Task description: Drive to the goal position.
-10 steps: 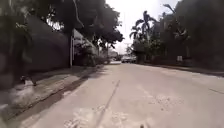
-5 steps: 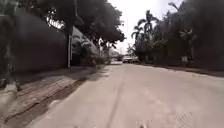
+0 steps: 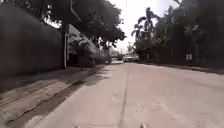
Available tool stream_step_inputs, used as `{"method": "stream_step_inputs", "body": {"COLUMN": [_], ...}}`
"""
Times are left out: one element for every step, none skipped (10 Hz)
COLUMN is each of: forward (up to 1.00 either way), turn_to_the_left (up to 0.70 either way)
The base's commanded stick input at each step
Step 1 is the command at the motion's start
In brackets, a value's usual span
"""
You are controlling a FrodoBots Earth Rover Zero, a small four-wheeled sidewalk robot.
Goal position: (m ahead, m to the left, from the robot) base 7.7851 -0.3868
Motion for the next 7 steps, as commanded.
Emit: {"method": "stream_step_inputs", "body": {"forward": [1.00,1.00,1.00,1.00,1.00,1.00,1.00], "turn_to_the_left": [-0.06,0.00,0.00,0.00,0.00,0.00,0.00]}}
